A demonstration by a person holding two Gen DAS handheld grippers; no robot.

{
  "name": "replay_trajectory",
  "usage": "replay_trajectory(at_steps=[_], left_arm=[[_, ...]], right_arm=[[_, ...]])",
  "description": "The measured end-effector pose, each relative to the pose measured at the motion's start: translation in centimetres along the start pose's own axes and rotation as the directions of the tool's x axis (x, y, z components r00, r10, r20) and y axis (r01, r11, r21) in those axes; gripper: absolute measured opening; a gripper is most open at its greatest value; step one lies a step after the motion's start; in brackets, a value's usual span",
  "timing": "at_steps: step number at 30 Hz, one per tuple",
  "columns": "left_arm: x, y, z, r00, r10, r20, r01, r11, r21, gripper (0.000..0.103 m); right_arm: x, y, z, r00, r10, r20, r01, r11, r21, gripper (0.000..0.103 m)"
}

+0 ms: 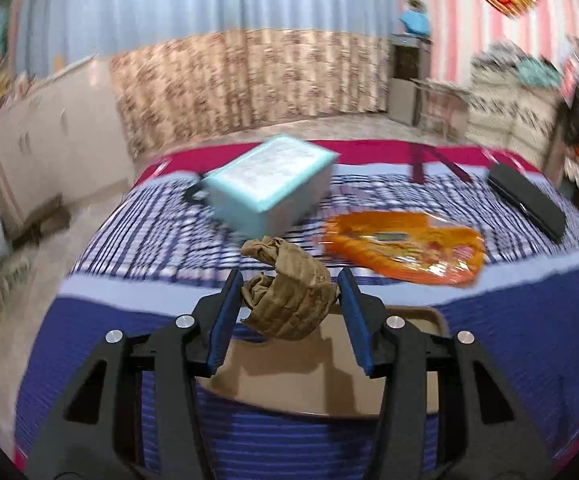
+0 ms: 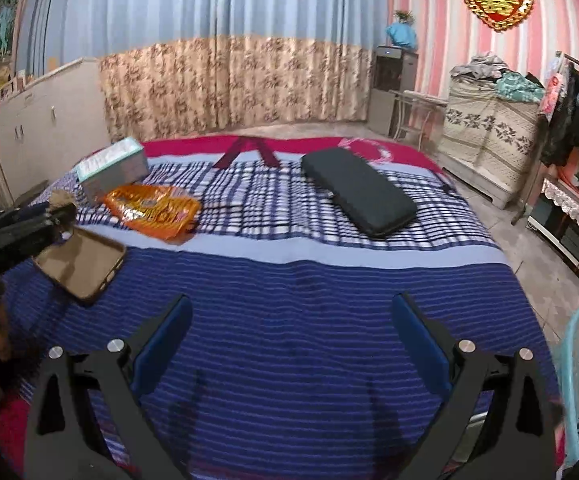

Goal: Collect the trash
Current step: 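Grasp the tan crumpled paper with the left gripper while the right grasps the orange snack wrapper, then carry the crumpled paper and snack wrapper over the blue basket with both grippers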

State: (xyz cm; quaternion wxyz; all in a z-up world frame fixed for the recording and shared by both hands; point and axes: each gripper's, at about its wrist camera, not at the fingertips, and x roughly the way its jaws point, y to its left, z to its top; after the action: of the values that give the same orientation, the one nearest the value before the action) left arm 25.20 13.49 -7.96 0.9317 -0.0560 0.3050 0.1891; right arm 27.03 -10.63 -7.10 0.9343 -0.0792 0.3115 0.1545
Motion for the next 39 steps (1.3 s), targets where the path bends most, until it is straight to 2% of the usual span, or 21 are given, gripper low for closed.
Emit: replay_trajectory(at_steps=[3,7,9,13,17,19,21,22,23,28,31,39], left_arm=[[0.5,1.4,-0.2,1.0,-0.022,0.007,0.022,0.997,-0.078,0.048],[1.8,1.4,-0.5,0.999,-0.025,-0.036,0.022,0.996,-0.082,0.048],[2.1,1.5,-0.7,0.999,-0.027,-0.047,0.023,0.996,-0.089,0.049],[2.3,1.4,-1.0,0.999,-0.011,-0.049,0.007,0.997,-0.077,0.049],[2.3,0.5,-1.1,0.999,0.018,-0.05,-0.02,0.999,-0.035,0.049],[2.4,0.5,-1.1,0.999,0.019,-0.05,-0.02,0.999,-0.033,0.049],[2.3,0.5,-1.1,0.999,0.016,-0.05,-0.018,0.999,-0.036,0.049],[2.3,0.4,-1.1,0.999,0.013,-0.05,-0.015,0.999,-0.038,0.049],[2.3,0.4,-1.1,0.999,0.012,-0.049,-0.014,0.999,-0.038,0.049],[2.4,0.4,-1.2,0.999,0.008,-0.051,-0.011,0.999,-0.042,0.049],[2.4,0.4,-1.2,0.999,0.01,-0.051,-0.012,0.999,-0.041,0.049],[2.1,0.2,-1.0,0.999,0.026,-0.044,-0.026,1.0,-0.014,0.048]], right_arm=[[1.1,1.2,0.7,1.0,0.019,-0.009,-0.019,1.0,-0.012,0.097],[3.6,2.6,2.7,0.998,0.054,-0.018,-0.054,0.998,0.012,0.097],[5.5,3.3,3.9,0.994,0.096,-0.046,-0.095,0.995,0.04,0.093],[8.8,4.5,5.1,0.985,0.14,-0.103,-0.134,0.989,0.06,0.069],[11.3,5.8,5.9,0.969,0.209,-0.133,-0.197,0.976,0.095,0.062],[12.4,6.8,5.8,0.954,0.252,-0.16,-0.24,0.967,0.09,0.049],[12.6,7.6,5.5,0.953,0.254,-0.165,-0.247,0.967,0.061,0.024],[12.3,7.7,5.5,0.951,0.265,-0.156,-0.259,0.964,0.06,0.011],[12.0,7.6,5.5,0.951,0.274,-0.145,-0.268,0.961,0.062,0.007],[7.8,5.9,4.8,0.967,0.25,-0.049,-0.248,0.968,0.043,0.005],[4.5,3.6,4.1,0.978,0.21,-0.007,-0.21,0.977,0.04,0.005],[-5.7,-6.1,2.3,0.993,0.044,0.108,-0.051,0.997,0.065,0.005]])
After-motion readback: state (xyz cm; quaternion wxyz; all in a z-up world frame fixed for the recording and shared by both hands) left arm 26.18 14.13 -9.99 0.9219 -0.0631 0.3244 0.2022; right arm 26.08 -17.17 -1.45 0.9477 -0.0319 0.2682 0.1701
